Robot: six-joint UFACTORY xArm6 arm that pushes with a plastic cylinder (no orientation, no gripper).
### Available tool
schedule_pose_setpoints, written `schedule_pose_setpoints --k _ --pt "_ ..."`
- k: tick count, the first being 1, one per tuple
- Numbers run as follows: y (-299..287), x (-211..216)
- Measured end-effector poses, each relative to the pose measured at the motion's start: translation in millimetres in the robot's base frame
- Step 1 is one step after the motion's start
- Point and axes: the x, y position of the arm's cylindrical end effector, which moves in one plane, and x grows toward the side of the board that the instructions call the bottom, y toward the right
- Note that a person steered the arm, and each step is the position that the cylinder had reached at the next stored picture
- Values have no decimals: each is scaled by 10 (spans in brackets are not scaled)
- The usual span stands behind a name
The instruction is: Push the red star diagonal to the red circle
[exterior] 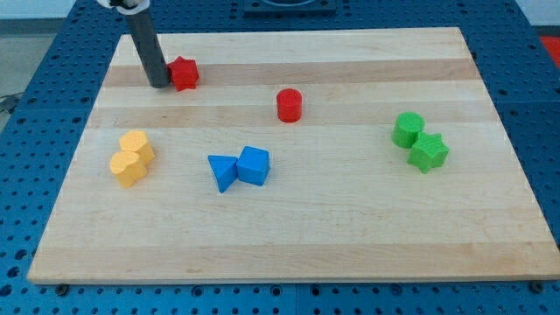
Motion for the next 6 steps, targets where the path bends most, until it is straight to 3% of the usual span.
schedule_pose_setpoints --k 1,2,6 --pt "-152 -376" --pt "-149 -477" --pt "575 38"
